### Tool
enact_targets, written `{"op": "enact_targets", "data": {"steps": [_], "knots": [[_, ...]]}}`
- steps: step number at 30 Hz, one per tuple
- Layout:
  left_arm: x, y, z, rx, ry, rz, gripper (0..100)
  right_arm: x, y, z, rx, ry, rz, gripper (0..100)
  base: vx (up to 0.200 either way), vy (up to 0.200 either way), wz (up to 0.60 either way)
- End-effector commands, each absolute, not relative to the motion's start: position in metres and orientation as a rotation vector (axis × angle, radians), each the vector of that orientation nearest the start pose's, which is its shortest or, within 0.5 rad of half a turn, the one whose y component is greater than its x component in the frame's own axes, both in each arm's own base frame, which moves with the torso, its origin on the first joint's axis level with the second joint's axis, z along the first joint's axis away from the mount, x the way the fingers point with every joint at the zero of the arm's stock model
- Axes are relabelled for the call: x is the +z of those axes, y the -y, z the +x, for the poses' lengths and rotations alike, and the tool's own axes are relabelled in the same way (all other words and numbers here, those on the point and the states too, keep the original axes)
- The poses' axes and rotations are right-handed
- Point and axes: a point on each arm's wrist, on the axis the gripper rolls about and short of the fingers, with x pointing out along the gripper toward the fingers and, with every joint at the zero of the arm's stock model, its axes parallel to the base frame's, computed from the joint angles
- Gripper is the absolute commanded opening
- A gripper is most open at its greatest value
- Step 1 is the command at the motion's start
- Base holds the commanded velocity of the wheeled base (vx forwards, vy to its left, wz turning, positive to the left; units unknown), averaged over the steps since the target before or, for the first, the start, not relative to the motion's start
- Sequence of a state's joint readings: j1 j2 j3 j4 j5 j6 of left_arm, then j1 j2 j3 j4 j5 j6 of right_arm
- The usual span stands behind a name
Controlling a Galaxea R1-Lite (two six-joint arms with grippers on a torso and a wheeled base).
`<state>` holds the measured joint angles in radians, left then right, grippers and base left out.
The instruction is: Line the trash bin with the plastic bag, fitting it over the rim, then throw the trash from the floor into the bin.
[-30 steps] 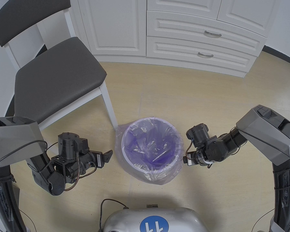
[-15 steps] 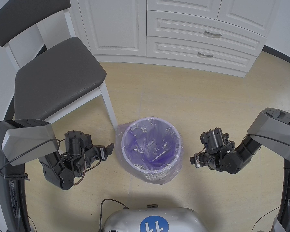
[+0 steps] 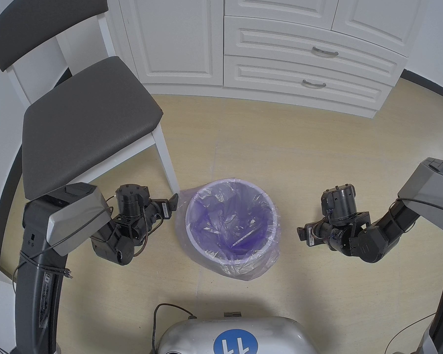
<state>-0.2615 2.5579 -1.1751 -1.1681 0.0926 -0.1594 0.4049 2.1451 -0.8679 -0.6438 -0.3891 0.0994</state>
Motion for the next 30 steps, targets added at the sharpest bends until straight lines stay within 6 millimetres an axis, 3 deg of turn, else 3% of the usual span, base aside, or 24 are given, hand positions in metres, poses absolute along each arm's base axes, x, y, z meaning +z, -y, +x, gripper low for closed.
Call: {"op": "enact_targets", "data": {"steps": [1, 9, 15, 19, 25, 30], "knots": [[-0.061, 0.120, 0.465, -0.153, -0.270, -0.113, 100, 0.055, -0.133, 0.340, -0.017, -0.562, -0.148, 100, 0.000, 0.000, 0.00], [-0.070, 0.134, 0.473, -0.275, -0.323, -0.110, 100, 0.056, -0.129, 0.342, -0.021, -0.561, -0.143, 100, 0.000, 0.000, 0.00], [-0.087, 0.134, 0.473, -0.286, -0.404, 0.005, 100, 0.056, -0.126, 0.343, -0.020, -0.563, -0.140, 100, 0.000, 0.000, 0.00], [-0.087, 0.135, 0.472, -0.280, -0.403, 0.022, 100, 0.059, -0.125, 0.342, -0.019, -0.558, -0.148, 100, 0.000, 0.000, 0.00], [-0.080, 0.126, 0.475, -0.214, -0.375, 0.043, 100, 0.058, -0.125, 0.341, -0.018, -0.561, -0.150, 100, 0.000, 0.000, 0.00], [-0.049, 0.115, 0.466, -0.181, -0.294, 0.022, 100, 0.059, -0.124, 0.340, -0.014, -0.561, -0.164, 100, 0.000, 0.000, 0.00]]}}
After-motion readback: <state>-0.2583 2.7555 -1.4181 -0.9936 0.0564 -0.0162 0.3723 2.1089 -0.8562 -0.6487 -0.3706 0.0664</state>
